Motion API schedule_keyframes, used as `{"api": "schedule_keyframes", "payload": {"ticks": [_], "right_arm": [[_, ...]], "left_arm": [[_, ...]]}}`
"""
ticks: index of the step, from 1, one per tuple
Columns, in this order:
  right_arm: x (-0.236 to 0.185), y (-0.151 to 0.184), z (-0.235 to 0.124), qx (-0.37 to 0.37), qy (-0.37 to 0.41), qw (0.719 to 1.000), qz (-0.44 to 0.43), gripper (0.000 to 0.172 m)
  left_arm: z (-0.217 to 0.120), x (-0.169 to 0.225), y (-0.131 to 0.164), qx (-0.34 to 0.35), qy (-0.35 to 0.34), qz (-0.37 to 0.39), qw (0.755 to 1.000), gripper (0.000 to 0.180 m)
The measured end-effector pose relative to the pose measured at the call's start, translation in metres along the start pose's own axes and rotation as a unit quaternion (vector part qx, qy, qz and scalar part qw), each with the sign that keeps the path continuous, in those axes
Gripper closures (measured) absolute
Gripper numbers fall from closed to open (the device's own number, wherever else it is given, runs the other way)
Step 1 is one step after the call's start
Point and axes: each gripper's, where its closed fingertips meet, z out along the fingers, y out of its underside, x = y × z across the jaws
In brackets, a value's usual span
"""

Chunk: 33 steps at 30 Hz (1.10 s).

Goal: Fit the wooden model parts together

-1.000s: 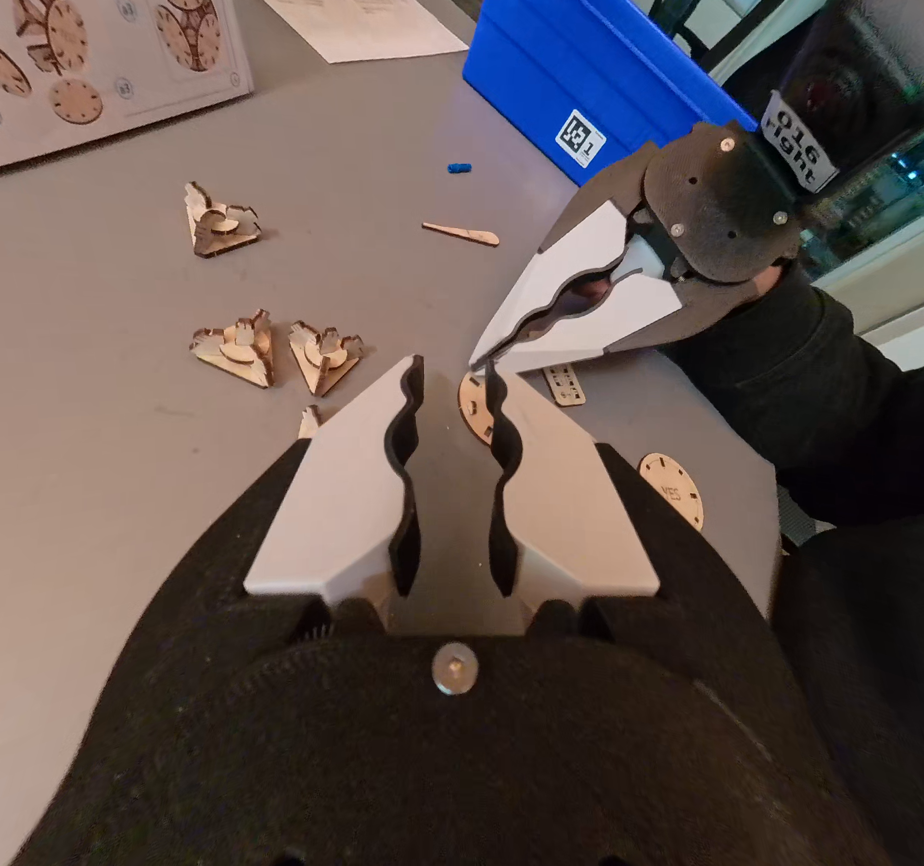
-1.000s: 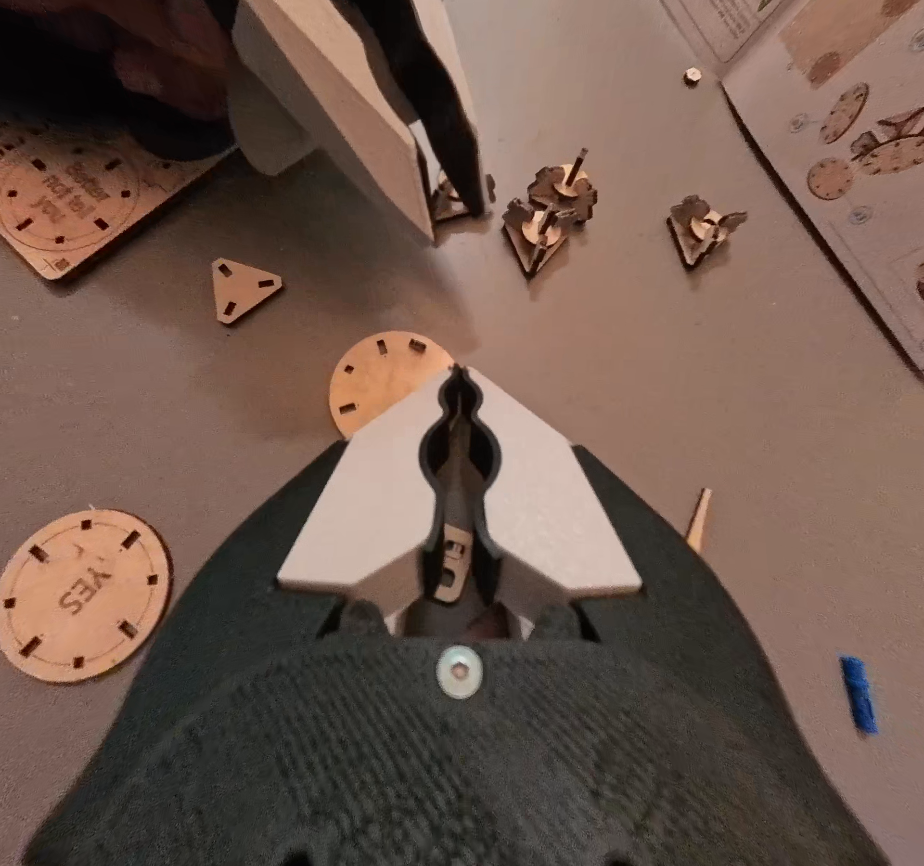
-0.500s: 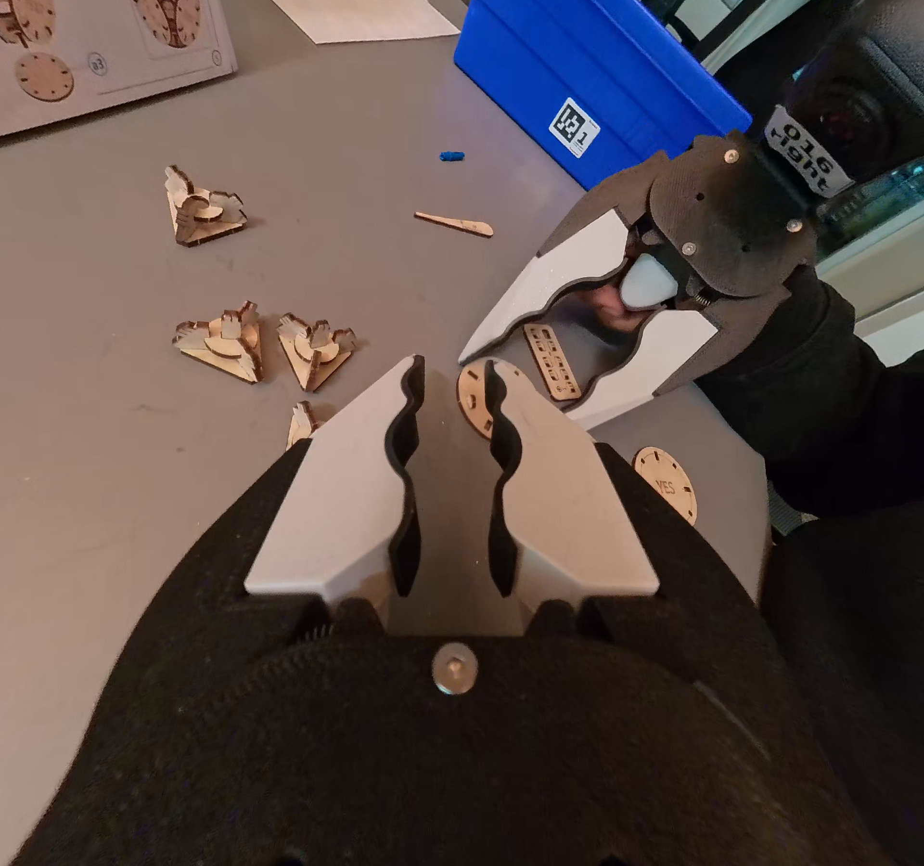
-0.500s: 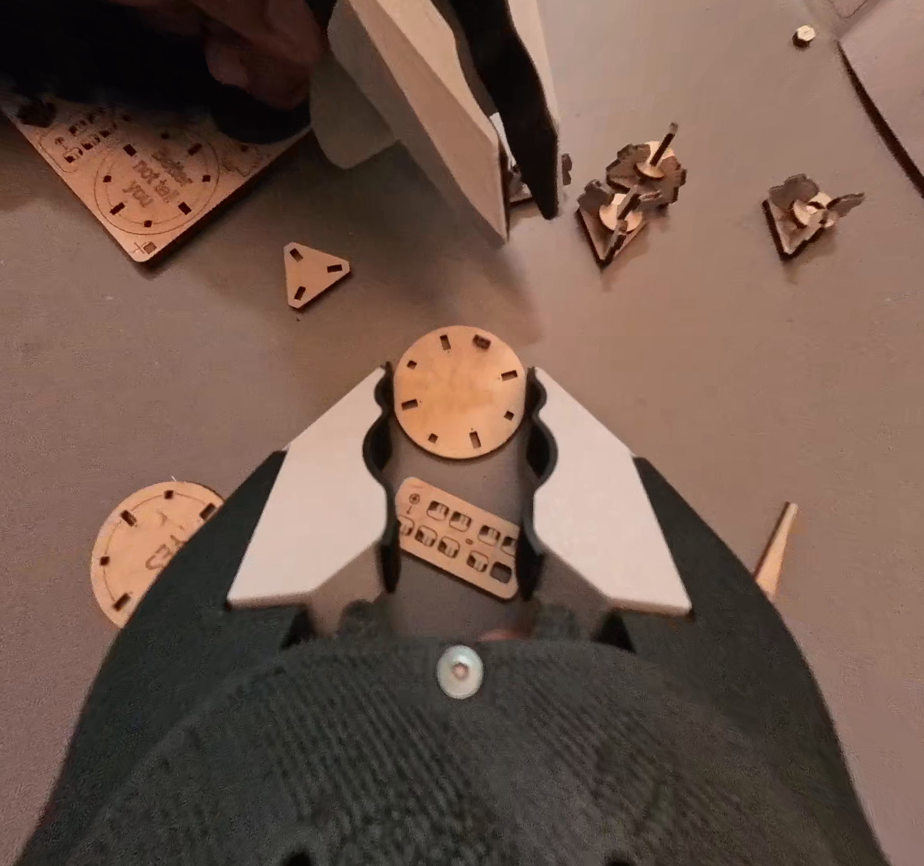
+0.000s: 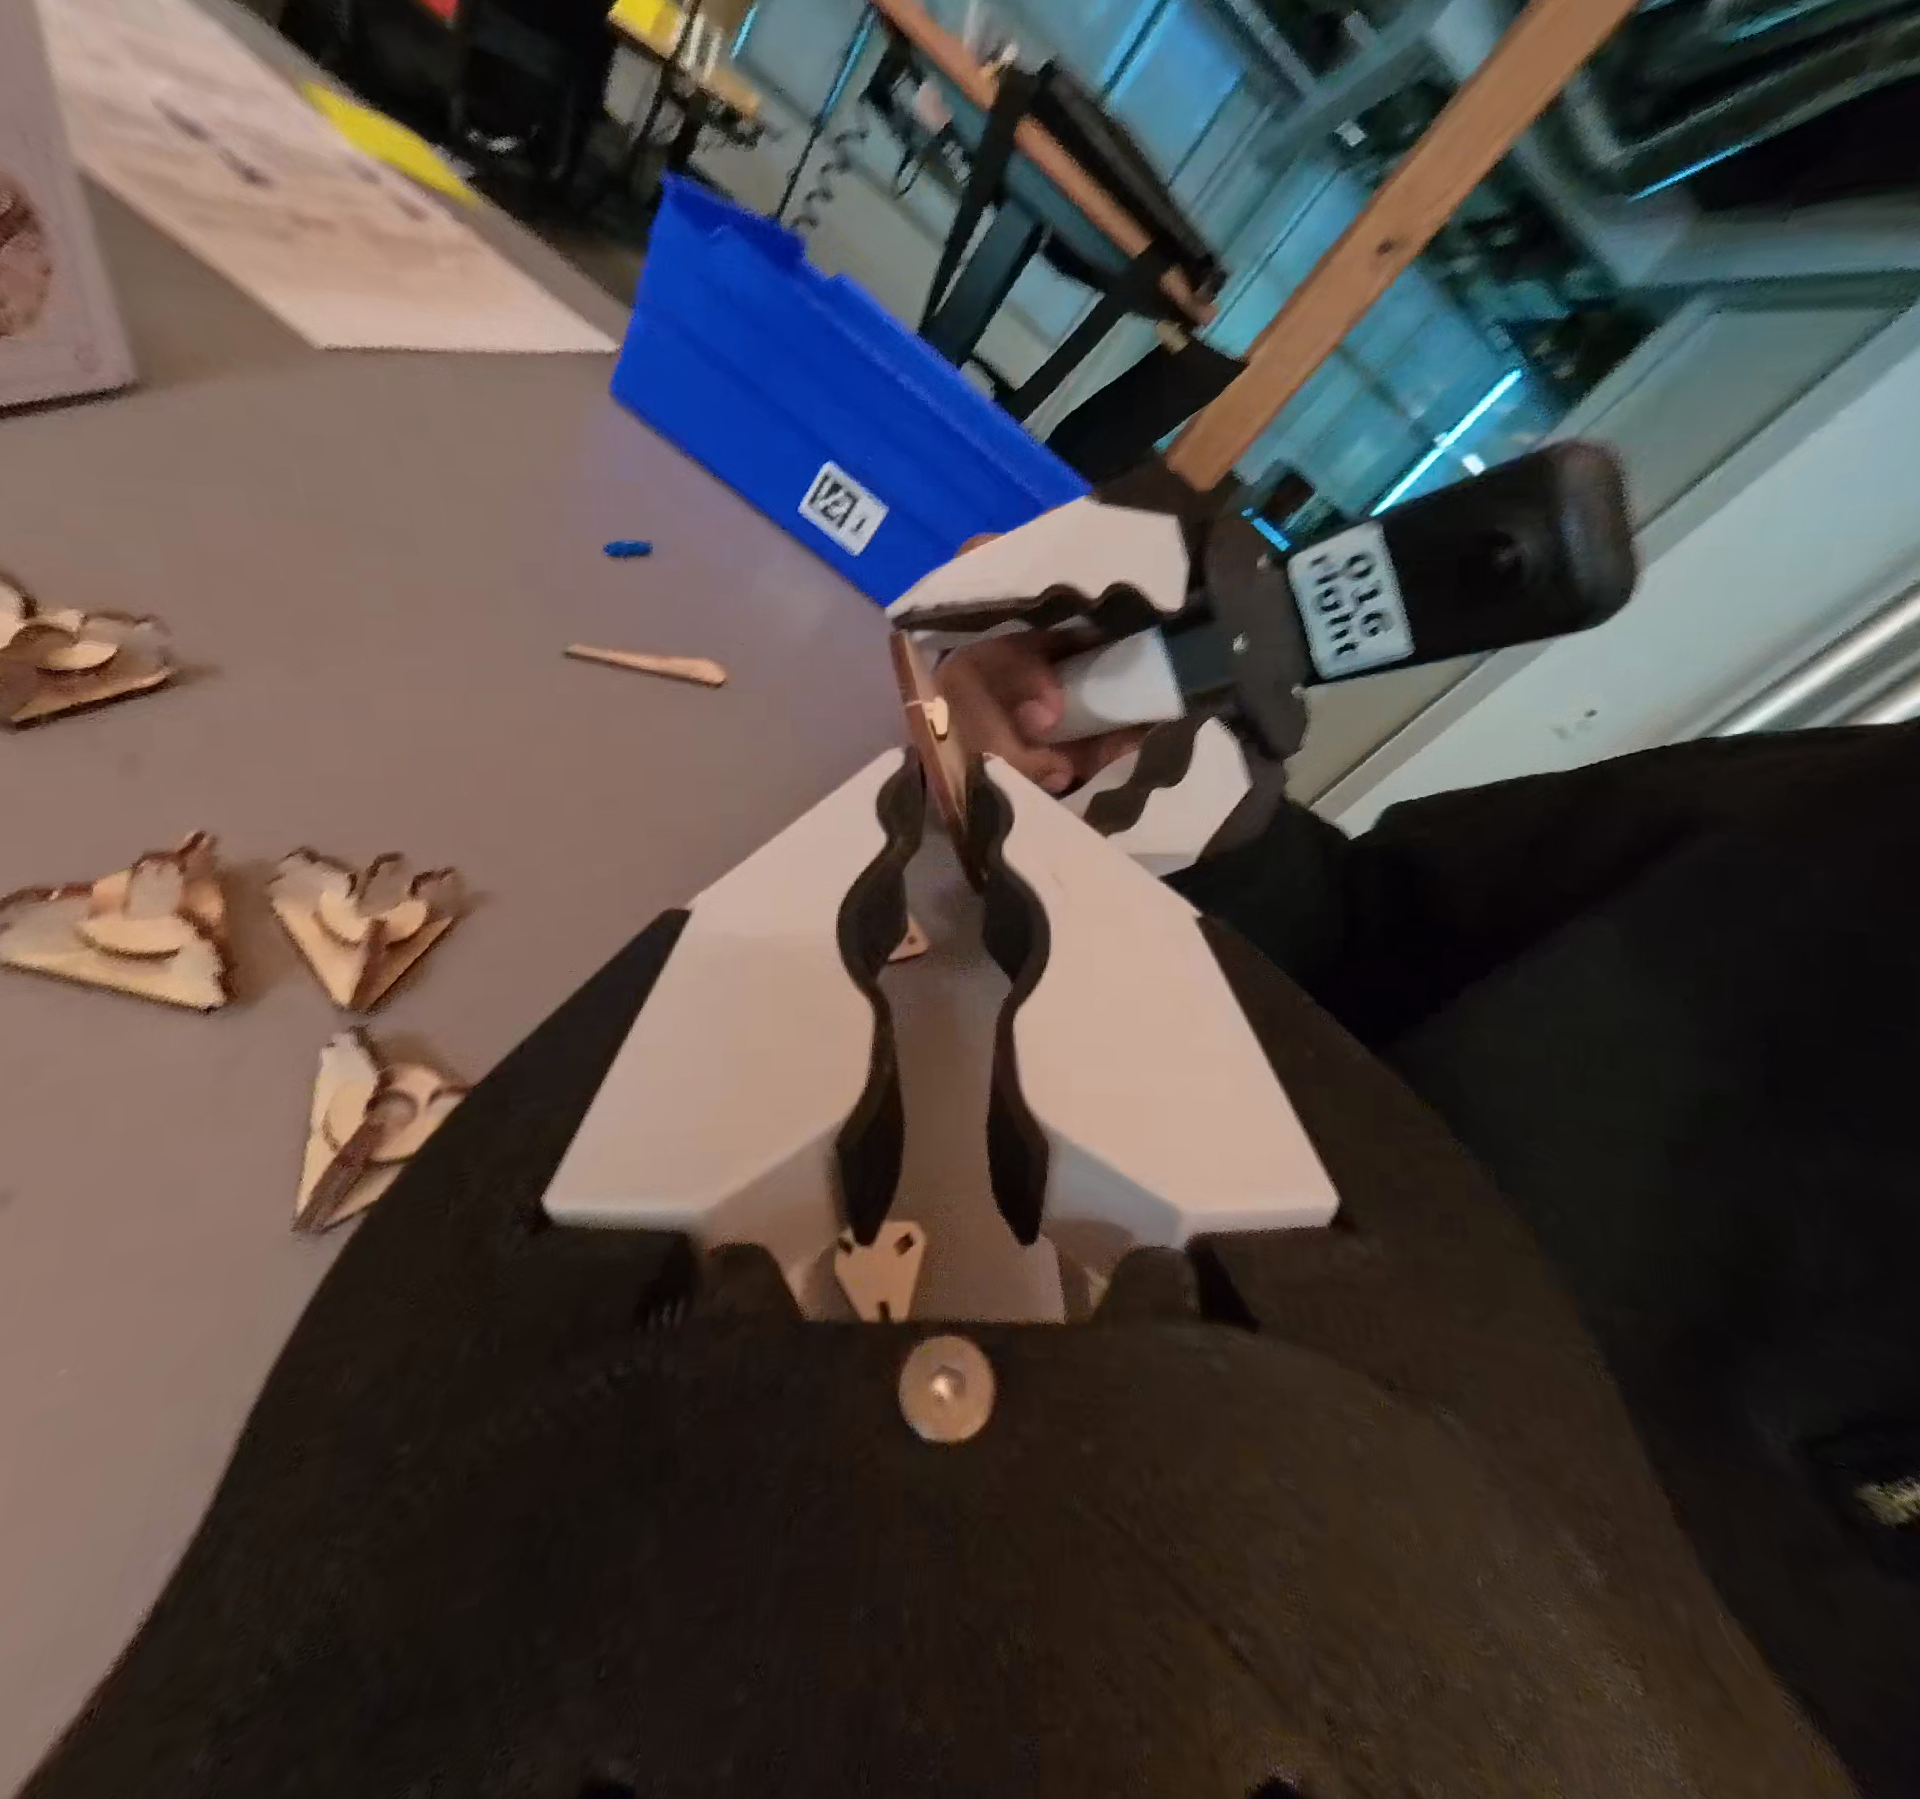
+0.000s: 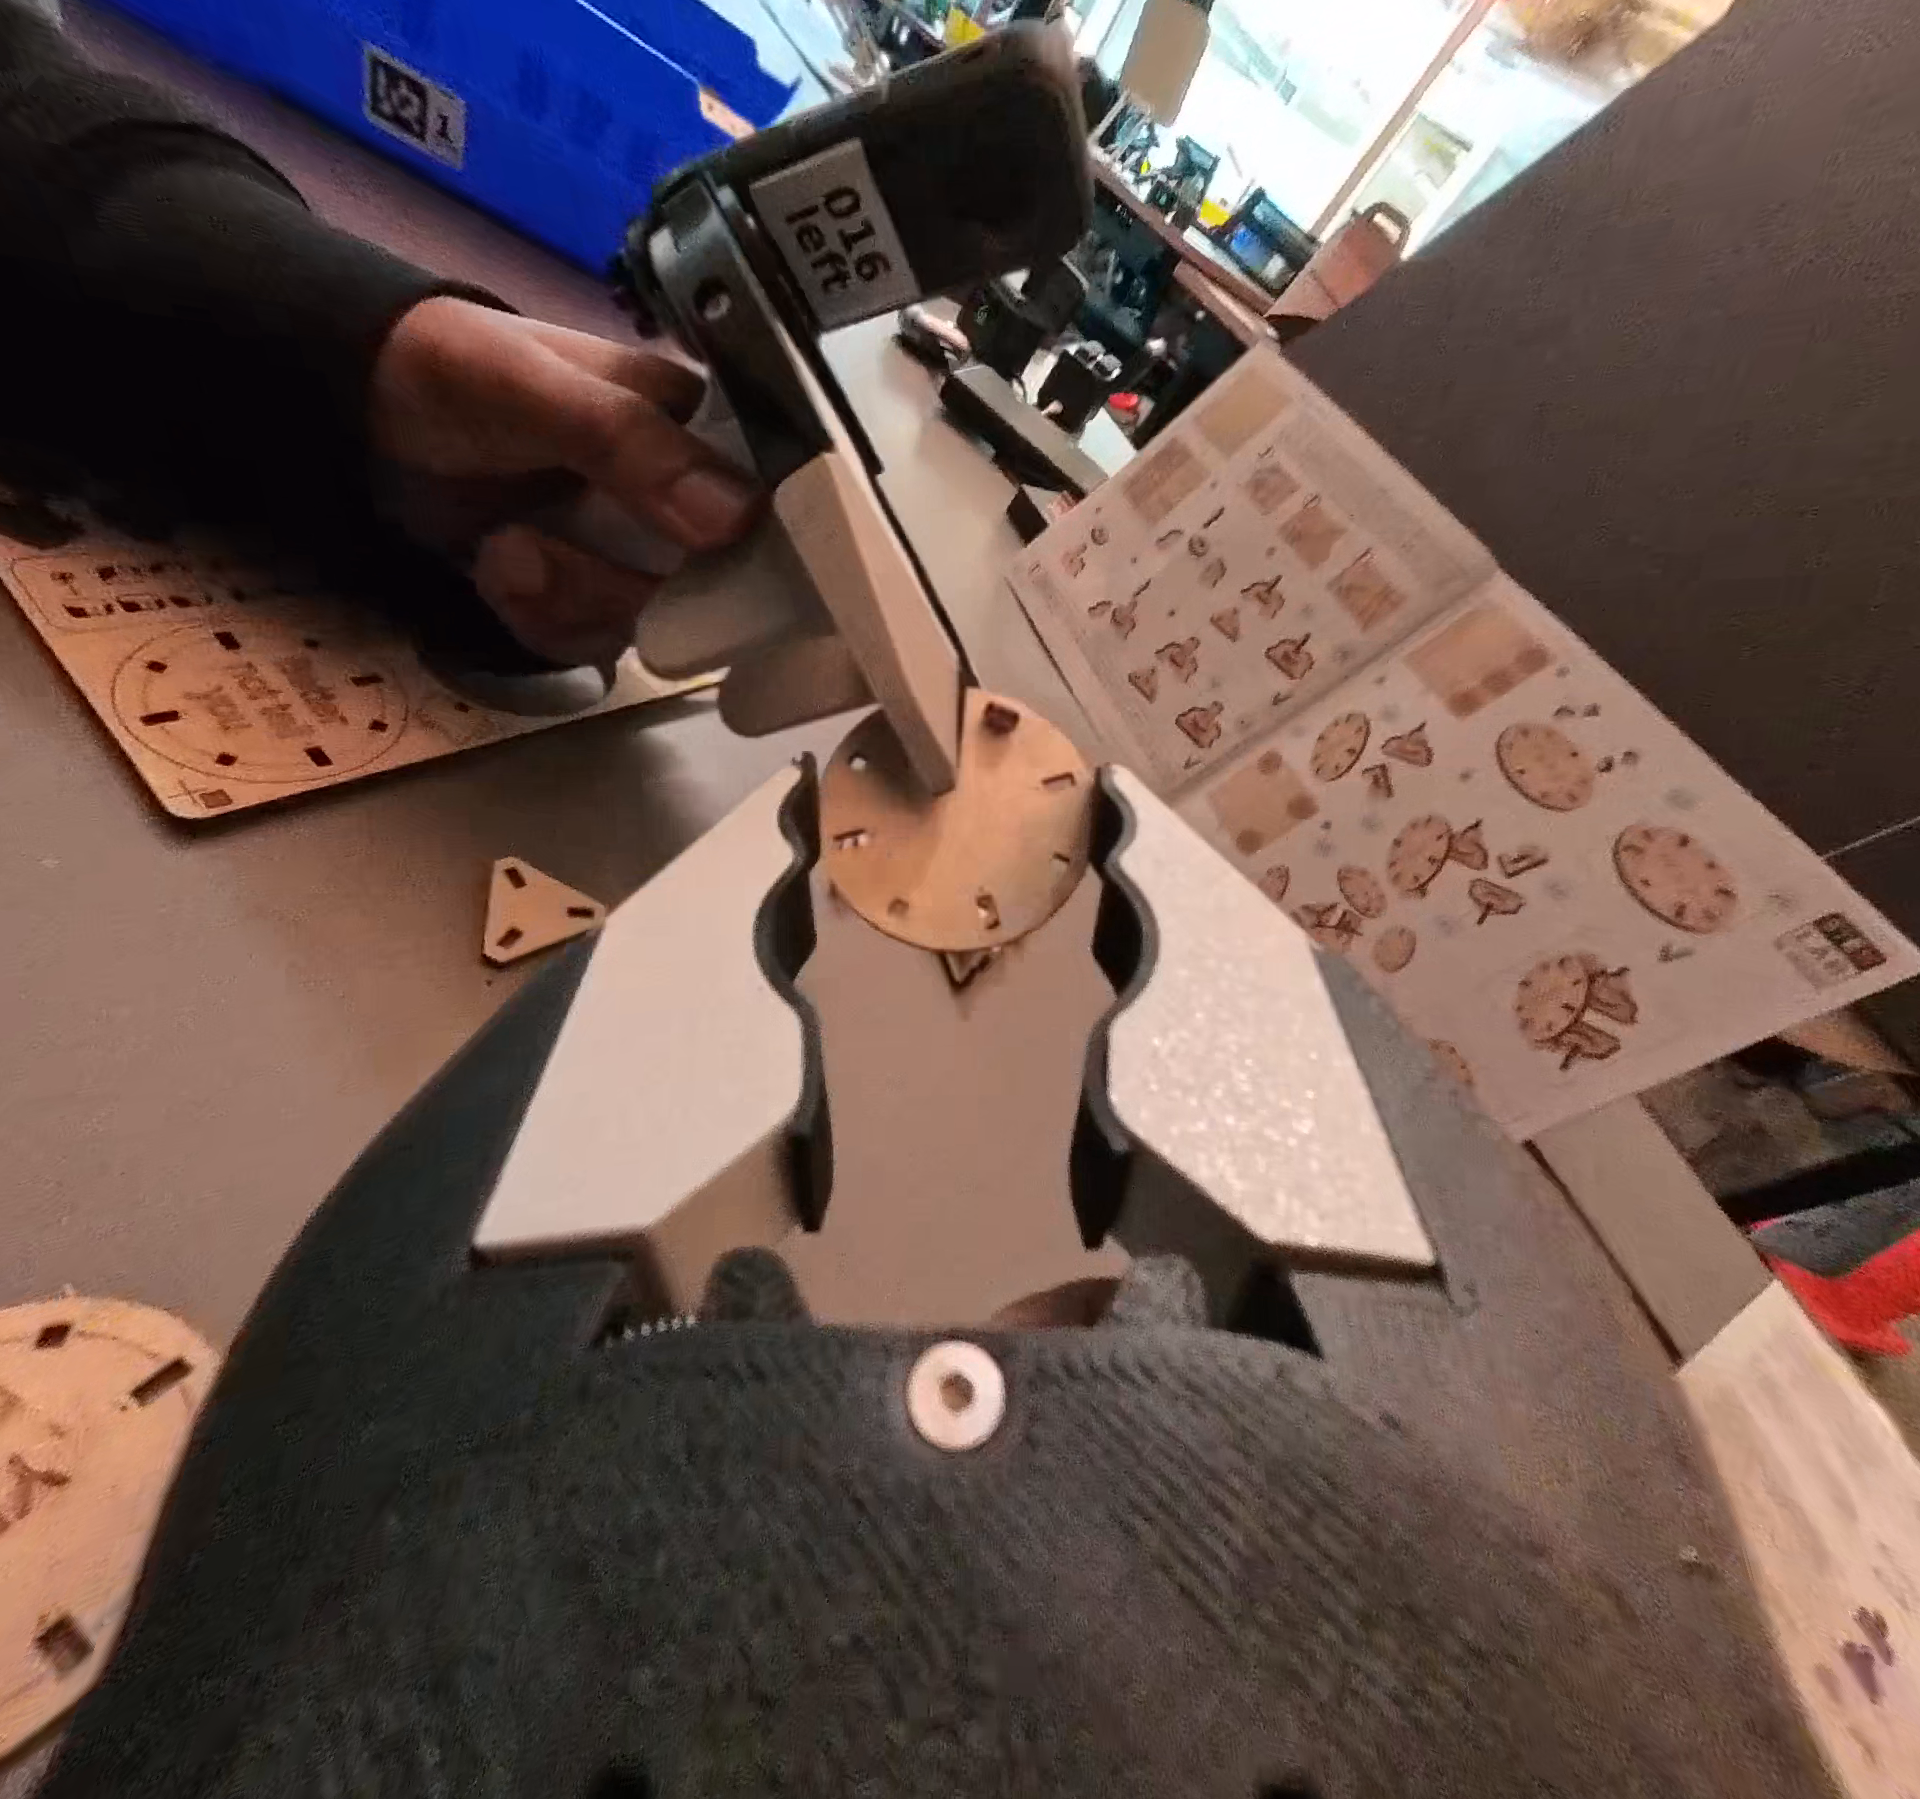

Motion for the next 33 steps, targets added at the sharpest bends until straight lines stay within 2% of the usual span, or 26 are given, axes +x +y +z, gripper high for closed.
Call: {"api": "schedule_keyframes", "payload": {"ticks": [3,4,6,10,13,14,16,17,21,26,30,33], "right_arm": [[0.003,-0.005,-0.001,0.018,0.023,0.999,-0.017,0.12],[0.007,-0.01,-0.003,0.033,0.038,0.999,-0.017,0.131],[0.018,-0.023,-0.013,0.077,0.061,0.995,0.0,0.134],[0.034,-0.034,-0.03,0.122,0.053,0.989,0.067,0.121],[0.031,-0.037,-0.035,0.129,0.05,0.99,0.039,0.122],[0.026,-0.038,-0.034,0.128,0.042,0.99,0.03,0.125],[0.011,-0.036,-0.032,0.119,0.002,0.992,0.028,0.156],[0.004,-0.035,-0.03,0.116,-0.018,0.993,0.031,0.159],[0.001,-0.037,-0.031,0.127,-0.038,0.989,0.062,0.158],[-0.003,-0.044,-0.037,0.146,-0.084,0.98,0.108,0.166],[-0.006,-0.048,-0.038,0.146,-0.125,0.971,0.144,0.171],[-0.007,-0.052,-0.04,0.152,-0.145,0.963,0.168,0.171]], "left_arm": [[-0.001,0.003,-0.005,0.014,0.004,0.0,1.0,0.177],[-0.002,0.001,-0.005,0.014,-0.005,0.005,1.0,0.18],[-0.004,0.006,-0.01,0.024,-0.001,0.035,0.999,0.18],[-0.005,0.022,-0.014,0.02,0.004,0.106,0.994,0.18],[-0.002,0.027,-0.008,-0.007,-0.005,0.161,0.987,0.18],[-0.001,0.03,-0.005,-0.015,-0.004,0.175,0.984,0.18],[0.001,0.035,-0.001,-0.025,0.003,0.195,0.98,0.18],[0.002,0.036,0.0,-0.026,0.003,0.204,0.979,0.18],[0.001,0.04,0.001,-0.024,0.013,0.215,0.976,0.18],[0.0,0.047,0.0,-0.015,0.034,0.223,0.974,0.18],[-0.003,0.05,-0.007,0.017,0.036,0.234,0.972,0.172],[-0.005,0.055,-0.008,0.018,0.043,0.243,0.969,0.177]]}}
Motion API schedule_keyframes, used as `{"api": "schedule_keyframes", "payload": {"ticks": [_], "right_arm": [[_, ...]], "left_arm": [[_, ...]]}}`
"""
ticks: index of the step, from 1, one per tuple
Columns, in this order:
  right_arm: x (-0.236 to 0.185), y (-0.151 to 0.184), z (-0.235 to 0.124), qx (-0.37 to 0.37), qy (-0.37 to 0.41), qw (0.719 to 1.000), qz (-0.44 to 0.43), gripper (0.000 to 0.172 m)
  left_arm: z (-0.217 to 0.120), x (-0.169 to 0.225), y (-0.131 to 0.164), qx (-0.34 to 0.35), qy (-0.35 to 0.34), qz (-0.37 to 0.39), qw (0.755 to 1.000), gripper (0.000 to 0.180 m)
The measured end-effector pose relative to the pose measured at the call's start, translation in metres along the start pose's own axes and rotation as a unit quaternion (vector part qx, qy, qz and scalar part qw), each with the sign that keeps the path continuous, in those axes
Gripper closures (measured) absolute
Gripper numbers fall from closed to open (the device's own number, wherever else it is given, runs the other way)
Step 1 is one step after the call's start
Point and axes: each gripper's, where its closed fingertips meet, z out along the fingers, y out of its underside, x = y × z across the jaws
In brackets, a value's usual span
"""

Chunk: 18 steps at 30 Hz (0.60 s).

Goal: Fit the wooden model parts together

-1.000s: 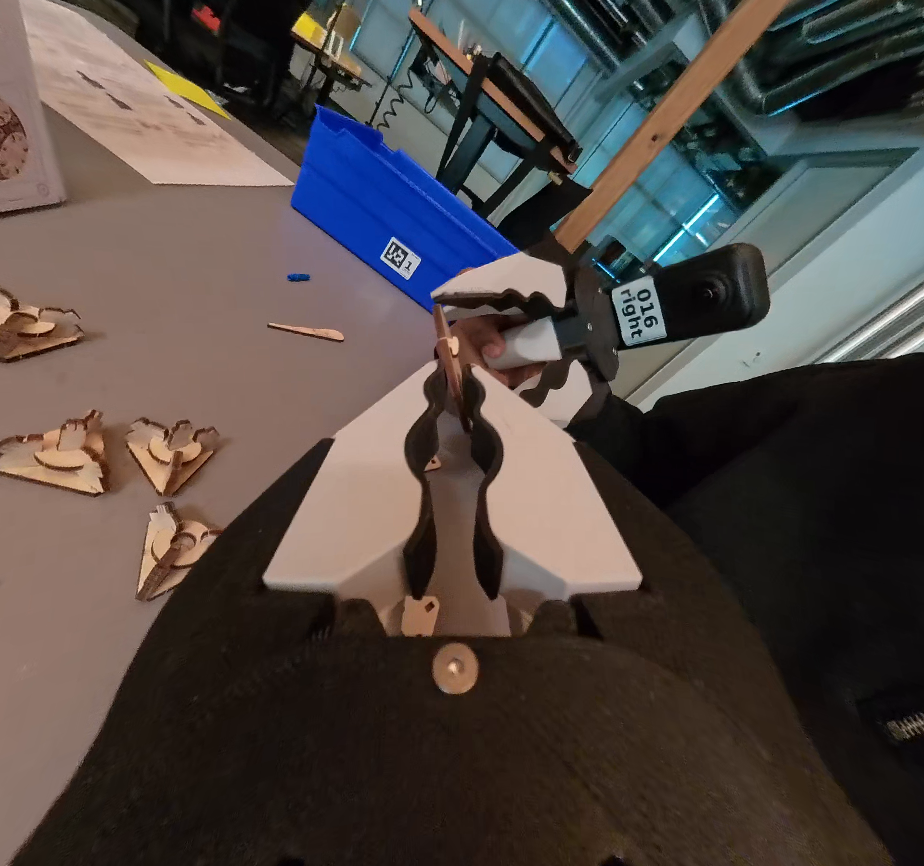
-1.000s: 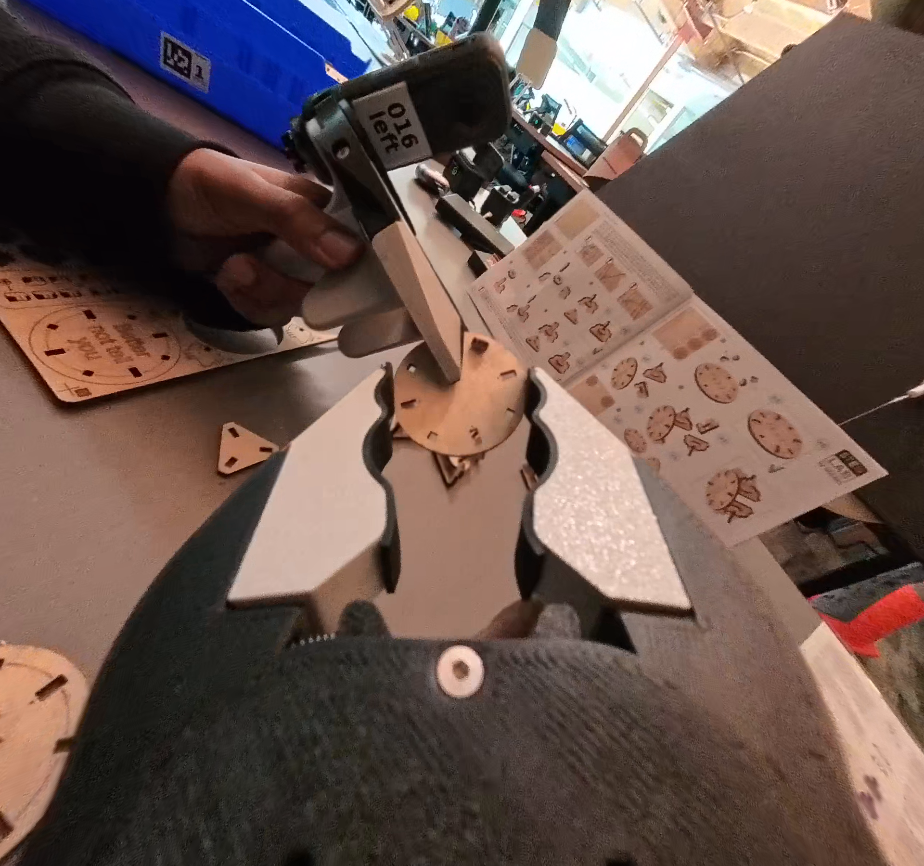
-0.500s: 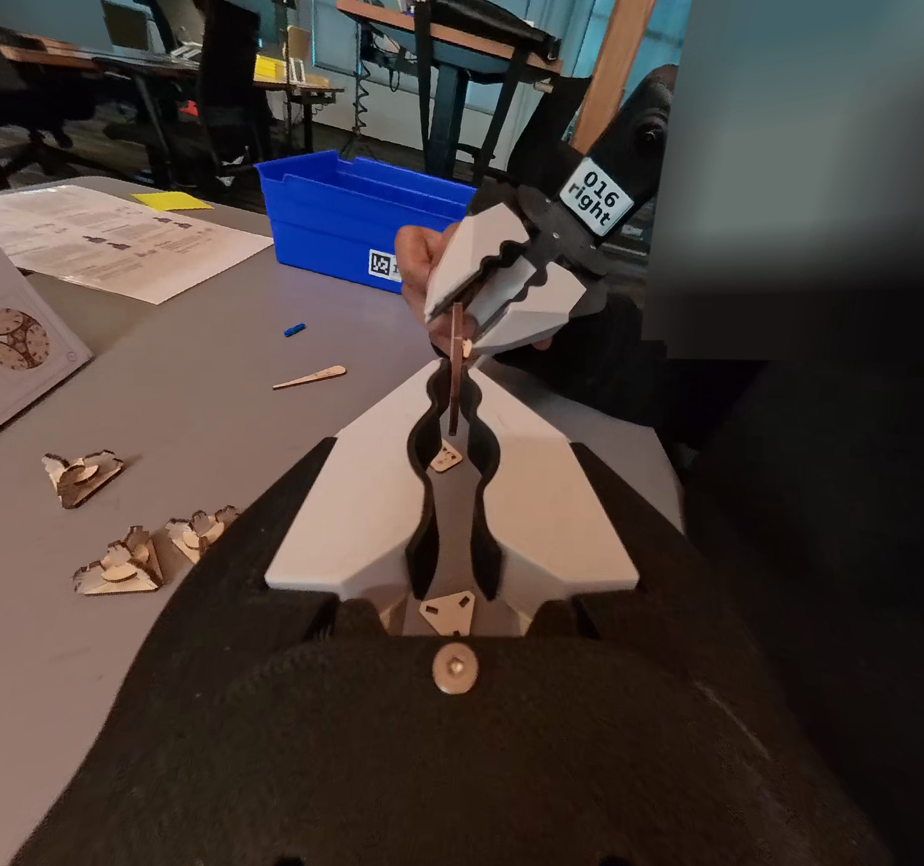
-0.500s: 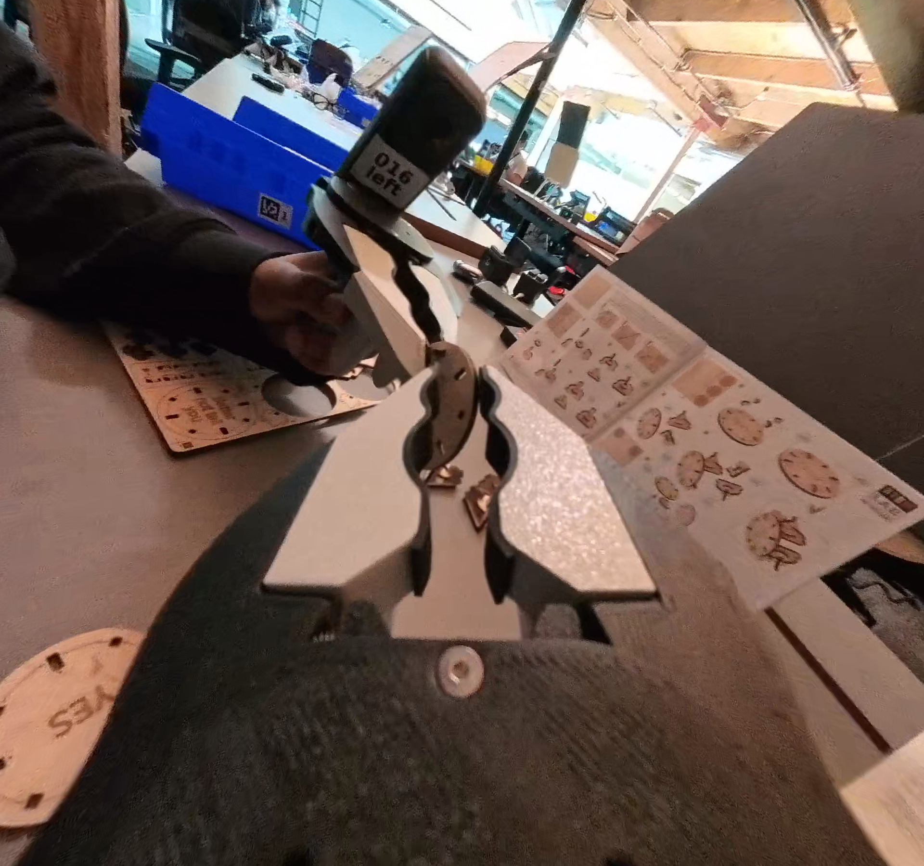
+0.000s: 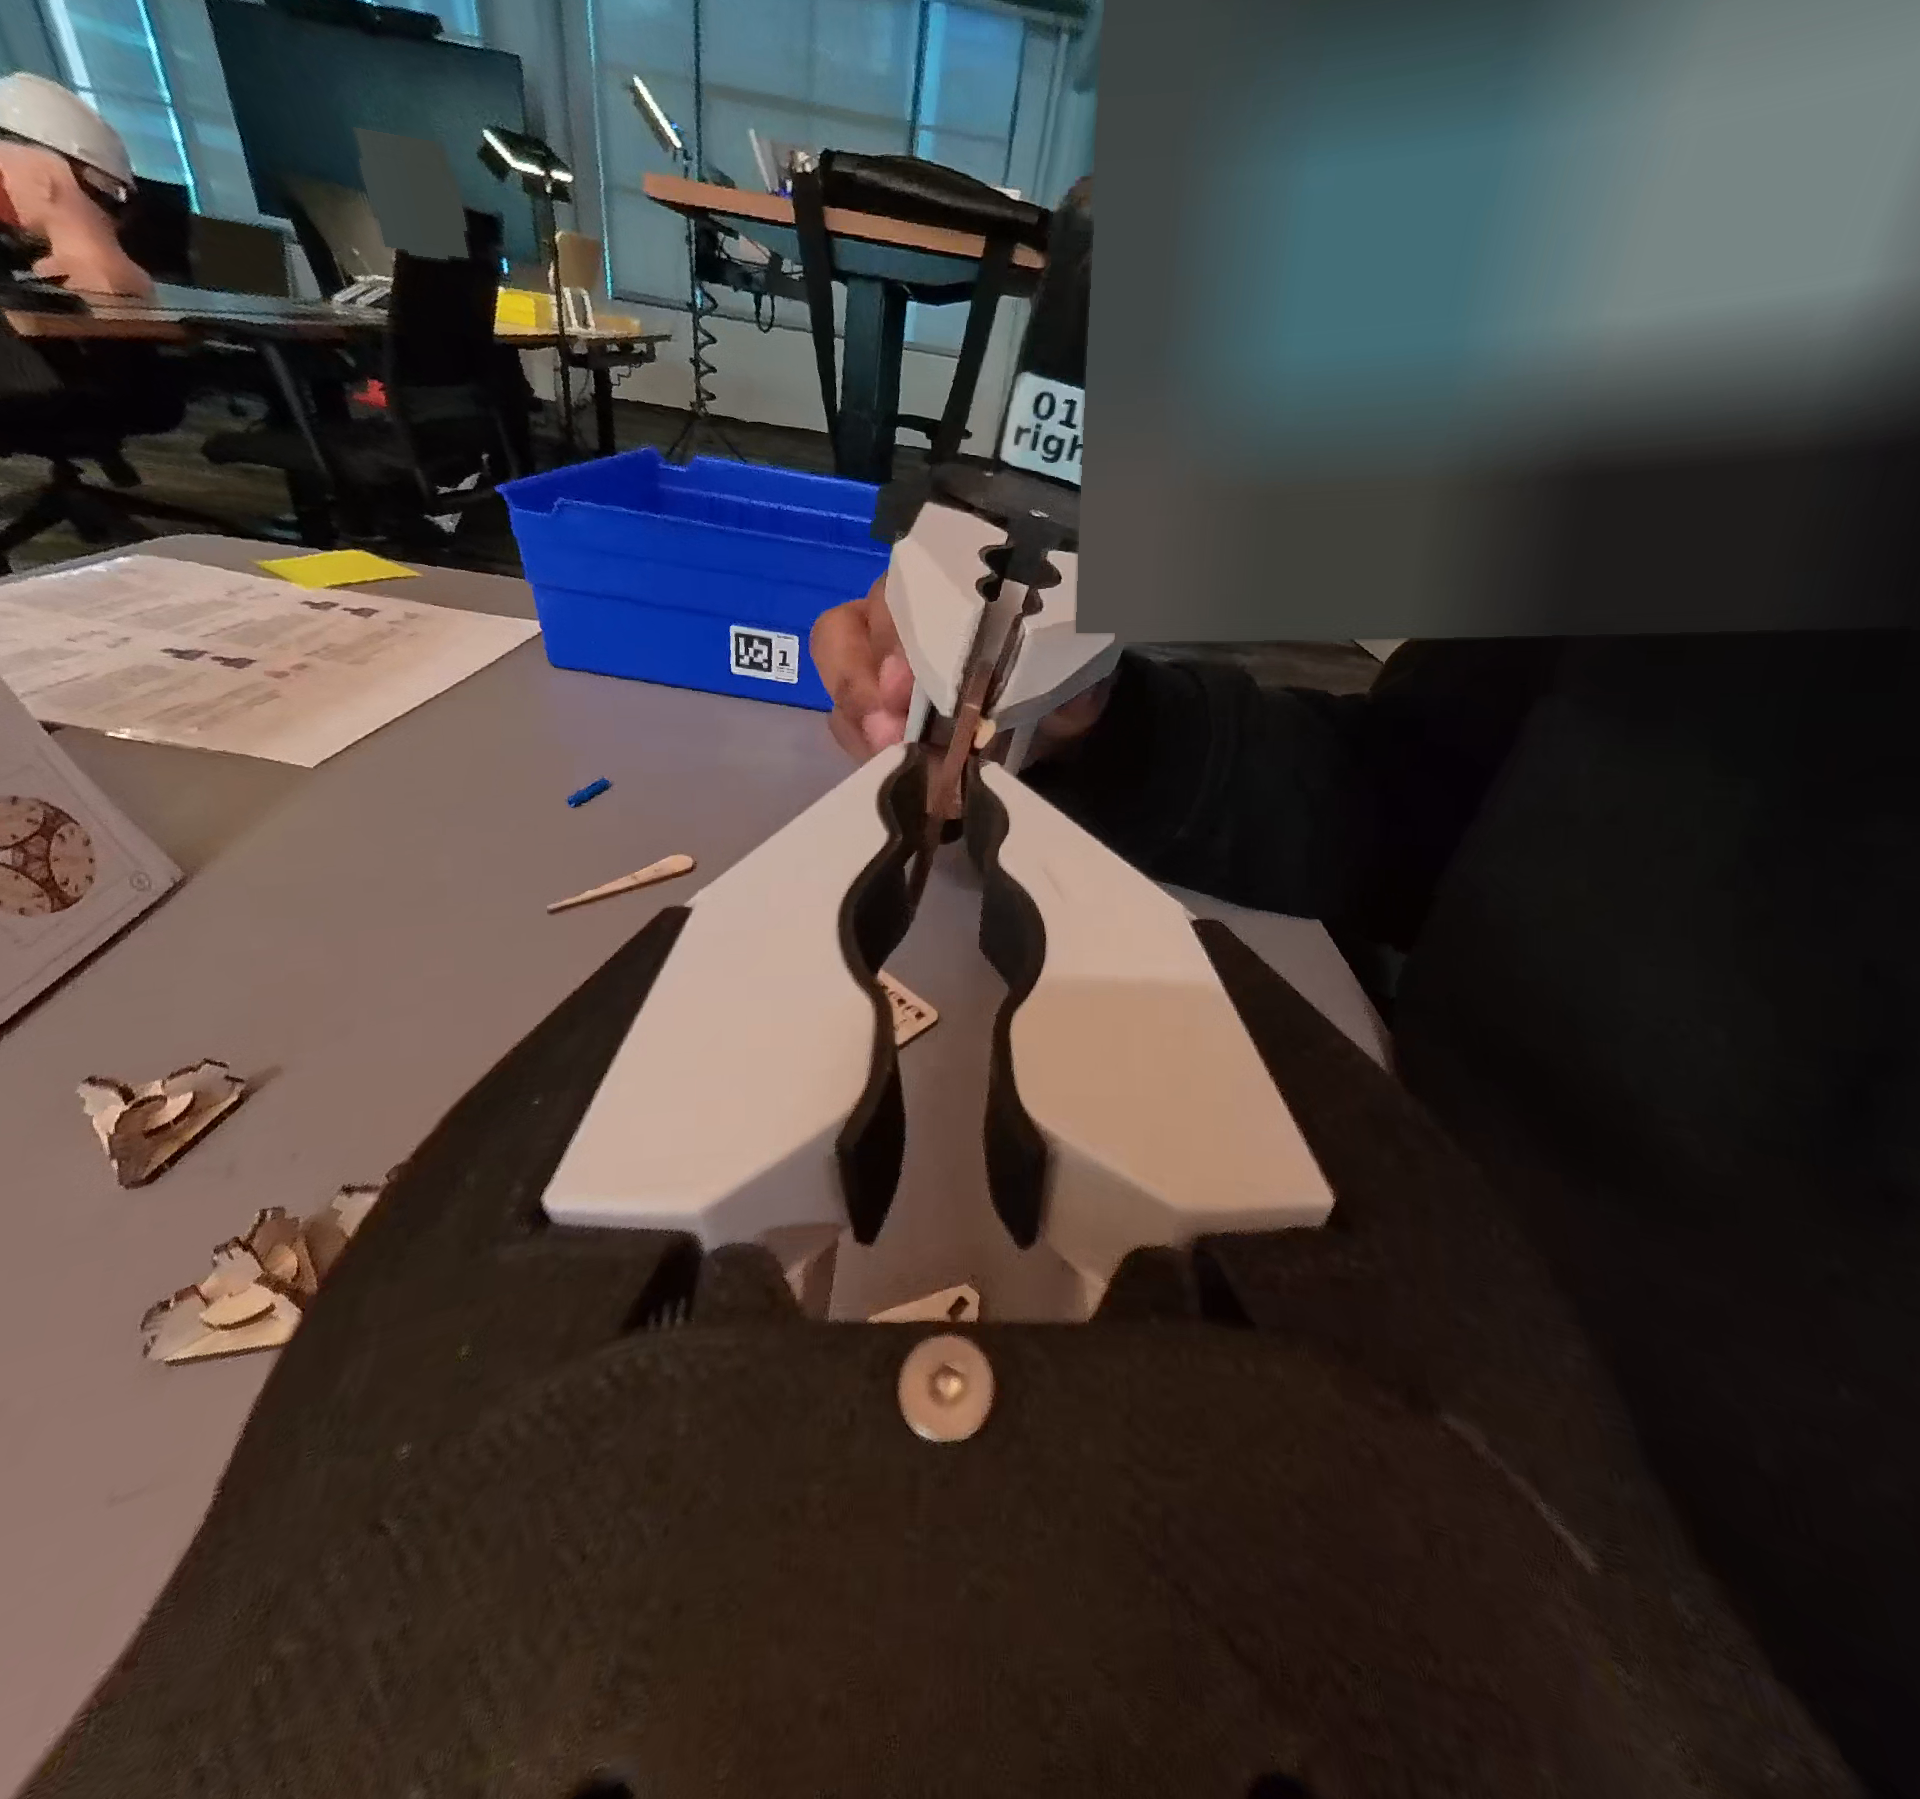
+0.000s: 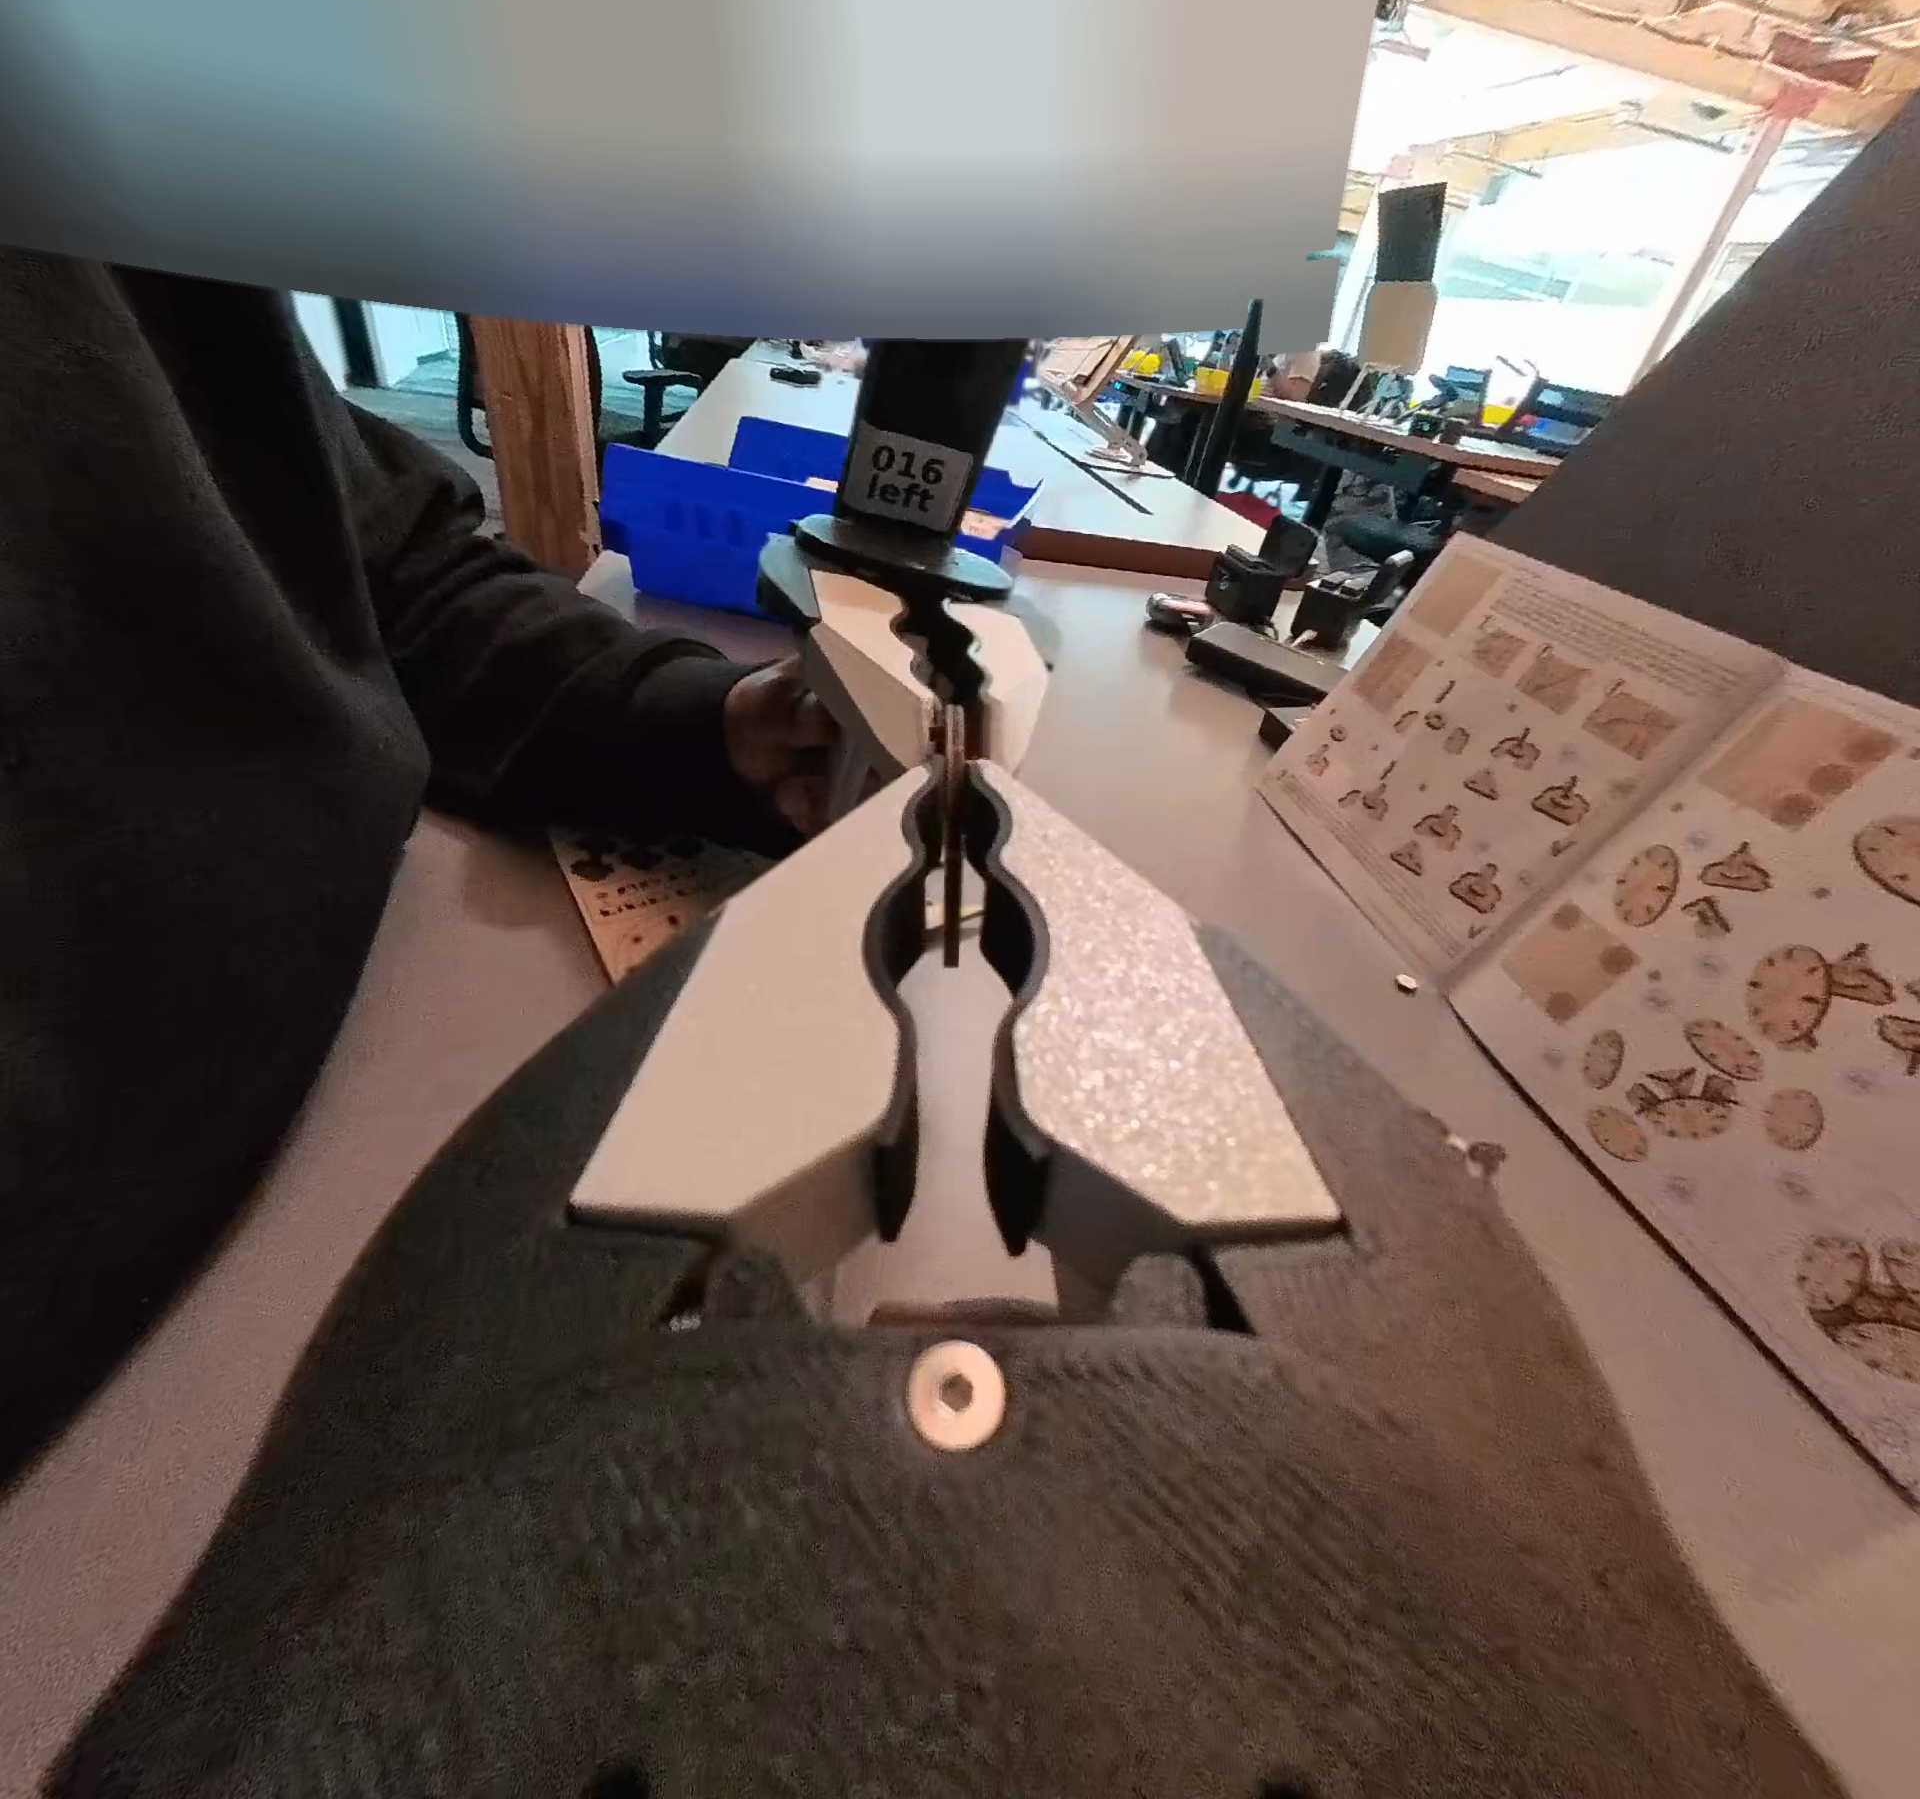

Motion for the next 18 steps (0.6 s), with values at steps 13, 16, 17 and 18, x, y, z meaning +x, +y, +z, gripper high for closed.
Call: {"api": "schedule_keyframes", "payload": {"ticks": [13,16,17,18], "right_arm": [[0.0008,-0.0035,-0.0014,0.011,-0.012,0.999,0.039,0.172],[0.0008,-0.0038,-0.0014,0.014,-0.012,0.999,0.044,0.172],[0.0012,-0.0034,-0.0015,0.015,-0.009,0.999,0.043,0.171],[0.0019,-0.003,-0.0015,0.017,-0.004,0.999,0.041,0.17]], "left_arm": [[-0.0057,0.0044,-0.0106,0.032,0.012,0.001,0.999,0.175],[-0.0059,0.0049,-0.0109,0.033,0.015,-0.003,0.999,0.176],[-0.0059,0.0048,-0.0107,0.032,0.016,-0.005,0.999,0.177],[-0.0057,0.0053,-0.0103,0.03,0.019,-0.008,0.999,0.178]]}}
